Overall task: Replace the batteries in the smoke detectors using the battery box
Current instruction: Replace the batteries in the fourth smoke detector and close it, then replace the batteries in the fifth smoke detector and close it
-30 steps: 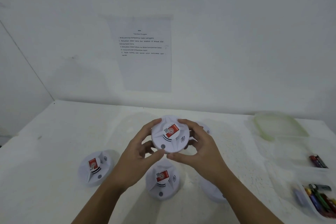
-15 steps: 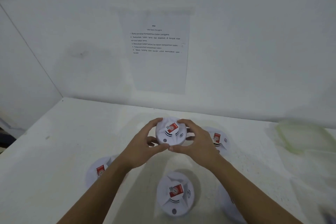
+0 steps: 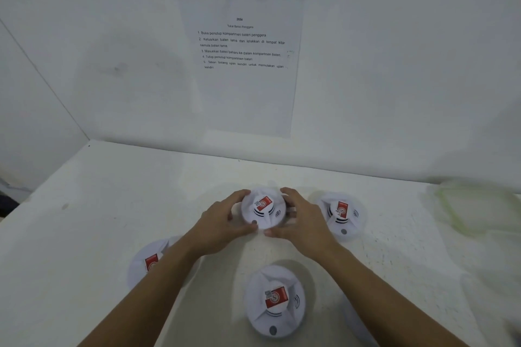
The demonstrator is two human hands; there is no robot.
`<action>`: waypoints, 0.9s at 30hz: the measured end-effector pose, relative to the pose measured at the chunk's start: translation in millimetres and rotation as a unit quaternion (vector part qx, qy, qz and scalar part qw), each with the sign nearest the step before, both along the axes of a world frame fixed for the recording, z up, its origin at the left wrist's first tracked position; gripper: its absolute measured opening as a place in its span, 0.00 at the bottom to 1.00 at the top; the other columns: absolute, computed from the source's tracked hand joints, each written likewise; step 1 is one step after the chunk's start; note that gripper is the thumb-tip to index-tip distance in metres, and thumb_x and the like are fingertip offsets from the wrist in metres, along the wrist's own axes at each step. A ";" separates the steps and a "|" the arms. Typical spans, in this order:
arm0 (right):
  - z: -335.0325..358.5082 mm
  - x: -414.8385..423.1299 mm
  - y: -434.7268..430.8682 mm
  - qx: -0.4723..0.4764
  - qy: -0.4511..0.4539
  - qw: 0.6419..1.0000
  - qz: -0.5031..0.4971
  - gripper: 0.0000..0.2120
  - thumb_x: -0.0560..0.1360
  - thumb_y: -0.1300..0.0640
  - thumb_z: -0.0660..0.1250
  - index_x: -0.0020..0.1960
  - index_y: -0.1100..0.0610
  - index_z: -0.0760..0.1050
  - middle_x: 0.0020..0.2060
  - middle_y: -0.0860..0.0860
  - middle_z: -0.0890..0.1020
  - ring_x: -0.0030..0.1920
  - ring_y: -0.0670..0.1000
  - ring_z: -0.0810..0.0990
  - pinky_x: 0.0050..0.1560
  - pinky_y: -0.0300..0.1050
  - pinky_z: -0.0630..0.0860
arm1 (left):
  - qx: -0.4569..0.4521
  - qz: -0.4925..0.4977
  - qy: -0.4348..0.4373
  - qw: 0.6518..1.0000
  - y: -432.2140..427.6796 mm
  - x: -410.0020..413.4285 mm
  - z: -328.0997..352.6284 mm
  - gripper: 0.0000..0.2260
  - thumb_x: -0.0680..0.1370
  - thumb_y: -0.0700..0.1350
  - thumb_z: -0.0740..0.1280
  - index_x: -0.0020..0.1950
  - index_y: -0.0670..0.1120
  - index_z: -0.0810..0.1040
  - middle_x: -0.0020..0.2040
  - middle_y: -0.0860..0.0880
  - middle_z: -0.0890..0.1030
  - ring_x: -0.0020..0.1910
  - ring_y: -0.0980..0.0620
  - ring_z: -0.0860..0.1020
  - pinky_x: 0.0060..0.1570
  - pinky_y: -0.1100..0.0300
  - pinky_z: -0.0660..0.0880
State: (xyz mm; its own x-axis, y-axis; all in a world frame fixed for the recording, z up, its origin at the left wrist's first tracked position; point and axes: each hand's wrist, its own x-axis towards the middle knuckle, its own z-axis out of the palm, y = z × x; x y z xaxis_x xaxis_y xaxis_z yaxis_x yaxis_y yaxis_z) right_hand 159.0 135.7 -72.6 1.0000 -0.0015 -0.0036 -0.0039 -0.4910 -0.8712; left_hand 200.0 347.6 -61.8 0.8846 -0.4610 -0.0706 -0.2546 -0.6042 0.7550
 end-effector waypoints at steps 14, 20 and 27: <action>18.5 -9.0 2.7 0.002 0.038 0.999 0.001 0.35 0.69 0.59 0.79 0.72 0.56 0.69 0.60 0.44 0.77 0.59 0.48 0.78 0.59 0.40 0.77 | 0.015 0.032 0.013 0.999 3.6 -7.8 6.6 0.32 0.75 0.56 0.73 0.75 0.54 0.65 0.68 0.56 0.75 0.50 0.59 0.78 0.51 0.67 0.73; 53.5 -38.9 20.7 0.048 -0.066 0.996 -0.026 0.18 0.76 0.58 0.73 0.65 0.50 0.75 0.57 0.42 0.81 0.56 0.41 0.79 0.56 0.39 0.78 | -0.066 0.136 -0.042 0.988 42.4 -50.8 43.9 0.22 0.76 0.57 0.71 0.68 0.63 0.71 0.63 0.65 0.77 0.49 0.60 0.80 0.46 0.65 0.75; 65.0 -58.8 74.0 0.083 -0.040 0.994 0.061 0.10 0.76 0.57 0.73 0.55 0.49 0.78 0.43 0.46 0.83 0.42 0.42 0.81 0.42 0.34 0.77 | -0.084 0.284 -0.081 0.952 116.7 -114.9 39.4 0.11 0.78 0.51 0.70 0.59 0.62 0.77 0.53 0.58 0.81 0.52 0.55 0.79 0.45 0.61 0.74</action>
State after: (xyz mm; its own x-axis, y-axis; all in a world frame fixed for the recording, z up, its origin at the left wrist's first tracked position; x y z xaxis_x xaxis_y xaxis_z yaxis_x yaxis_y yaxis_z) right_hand 100.2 209.7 -7.6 0.9899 0.1131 0.0860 0.1193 -0.3334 -0.9352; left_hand 85.1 464.3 -22.5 0.9874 0.1024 0.1204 -0.0442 -0.5528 0.8321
